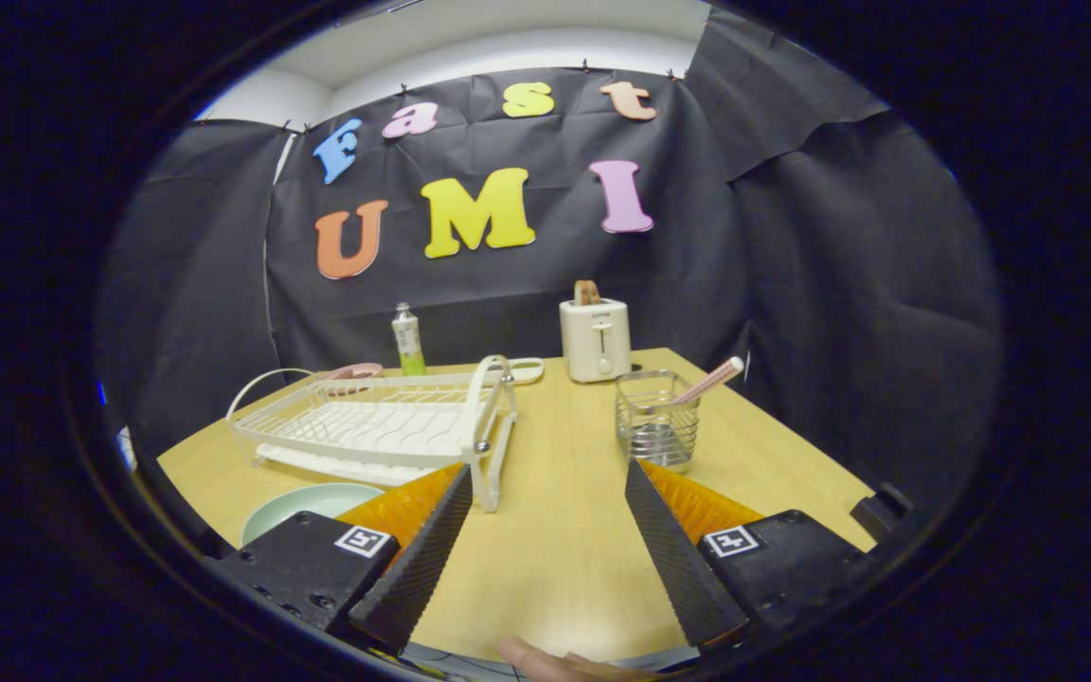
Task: Take the plate from the dish rack, then take the spoon from the basket and place it into the plate.
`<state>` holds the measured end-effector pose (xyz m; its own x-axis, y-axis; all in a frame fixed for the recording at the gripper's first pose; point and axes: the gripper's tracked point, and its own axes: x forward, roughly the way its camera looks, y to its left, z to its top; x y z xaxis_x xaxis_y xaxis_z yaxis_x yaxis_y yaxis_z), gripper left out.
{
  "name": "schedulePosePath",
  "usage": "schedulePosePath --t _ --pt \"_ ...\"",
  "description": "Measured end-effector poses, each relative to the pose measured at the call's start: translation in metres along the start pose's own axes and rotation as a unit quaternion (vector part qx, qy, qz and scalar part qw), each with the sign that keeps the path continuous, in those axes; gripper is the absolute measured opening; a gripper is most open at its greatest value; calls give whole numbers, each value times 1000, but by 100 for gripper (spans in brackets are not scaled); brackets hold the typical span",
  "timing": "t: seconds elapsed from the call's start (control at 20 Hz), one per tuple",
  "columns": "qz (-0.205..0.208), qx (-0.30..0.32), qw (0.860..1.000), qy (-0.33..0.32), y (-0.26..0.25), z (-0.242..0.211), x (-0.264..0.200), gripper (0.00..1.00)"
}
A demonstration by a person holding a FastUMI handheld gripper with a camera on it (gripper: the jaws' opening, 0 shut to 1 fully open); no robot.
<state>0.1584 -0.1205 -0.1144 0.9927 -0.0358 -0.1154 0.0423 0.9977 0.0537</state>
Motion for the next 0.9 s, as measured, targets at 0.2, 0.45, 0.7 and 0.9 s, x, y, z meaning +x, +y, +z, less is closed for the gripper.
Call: schedulePosePath --t 0.2,0.45,0.7,0.9 --pt "-28 18 999 8 -57 10 25 100" --pt "-40 41 998 -34 -93 40 59 99" --pt "-31 -4 996 -78 -99 61 96 83" --pt "15 49 999 -12 -87 49 116 31"
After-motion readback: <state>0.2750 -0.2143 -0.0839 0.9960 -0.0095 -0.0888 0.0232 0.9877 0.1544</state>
